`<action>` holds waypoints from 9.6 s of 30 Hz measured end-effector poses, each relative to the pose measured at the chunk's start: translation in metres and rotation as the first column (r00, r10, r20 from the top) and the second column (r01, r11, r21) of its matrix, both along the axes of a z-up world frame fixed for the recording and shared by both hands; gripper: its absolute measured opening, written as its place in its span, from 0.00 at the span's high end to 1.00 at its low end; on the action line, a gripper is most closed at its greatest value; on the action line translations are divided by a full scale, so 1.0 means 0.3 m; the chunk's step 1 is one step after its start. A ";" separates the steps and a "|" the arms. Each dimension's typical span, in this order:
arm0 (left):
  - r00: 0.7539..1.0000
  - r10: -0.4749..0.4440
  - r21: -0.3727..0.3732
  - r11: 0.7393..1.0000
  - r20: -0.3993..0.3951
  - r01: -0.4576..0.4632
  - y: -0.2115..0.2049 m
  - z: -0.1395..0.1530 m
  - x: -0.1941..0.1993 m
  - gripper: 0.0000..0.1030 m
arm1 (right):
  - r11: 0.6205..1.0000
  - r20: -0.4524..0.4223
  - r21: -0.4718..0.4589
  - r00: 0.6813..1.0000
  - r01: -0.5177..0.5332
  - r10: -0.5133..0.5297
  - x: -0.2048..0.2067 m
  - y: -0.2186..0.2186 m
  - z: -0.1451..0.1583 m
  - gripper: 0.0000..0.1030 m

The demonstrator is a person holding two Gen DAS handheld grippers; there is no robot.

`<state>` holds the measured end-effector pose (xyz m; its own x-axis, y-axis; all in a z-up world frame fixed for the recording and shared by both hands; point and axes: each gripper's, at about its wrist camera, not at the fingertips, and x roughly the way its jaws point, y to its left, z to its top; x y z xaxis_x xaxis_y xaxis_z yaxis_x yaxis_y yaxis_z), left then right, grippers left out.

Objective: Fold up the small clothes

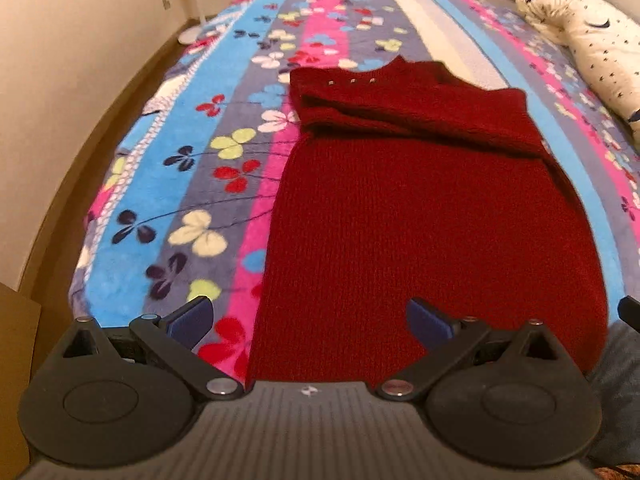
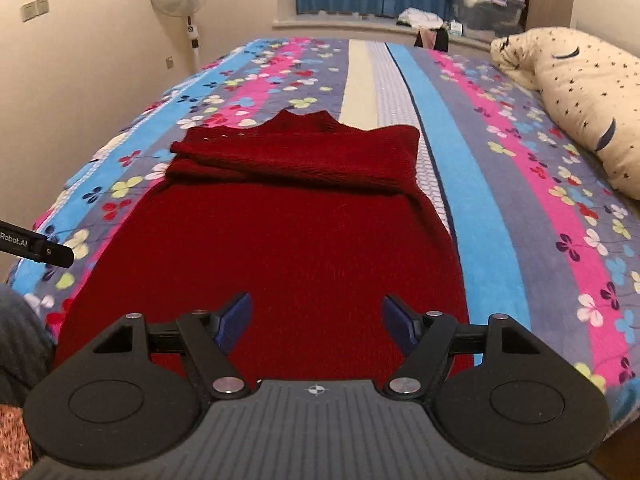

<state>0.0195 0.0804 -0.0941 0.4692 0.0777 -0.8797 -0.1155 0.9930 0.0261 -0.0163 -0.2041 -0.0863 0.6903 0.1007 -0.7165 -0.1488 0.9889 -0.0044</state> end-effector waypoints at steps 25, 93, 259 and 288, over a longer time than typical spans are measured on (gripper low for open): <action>0.992 -0.100 -0.010 0.995 0.082 0.101 -0.125 0.075 -0.321 0.00 | 0.999 0.157 0.025 0.987 0.042 -0.045 -0.356 -0.020 0.089 0.28; 0.997 -0.036 -0.270 0.963 -0.069 0.016 0.157 -0.076 -0.221 0.90 | 0.817 -0.266 0.515 0.954 0.259 -0.135 -0.099 -0.609 -0.114 0.84; 0.997 0.021 0.053 0.998 -0.070 -0.017 -0.020 -0.094 0.032 0.10 | 0.779 -0.207 0.435 0.893 0.451 -0.401 0.115 -0.345 -0.113 0.17; 0.920 0.365 0.135 0.928 -0.139 -0.348 0.369 -0.482 0.373 0.10 | 0.429 -0.417 0.482 0.631 0.764 -0.654 0.566 -0.534 -0.497 0.81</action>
<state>0.1313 0.1912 -0.2388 0.2481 0.3100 -0.9178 -0.4471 0.8771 0.1753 0.1535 -0.3644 -0.2354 0.6105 0.0379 -0.7911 0.6617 0.5246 0.5357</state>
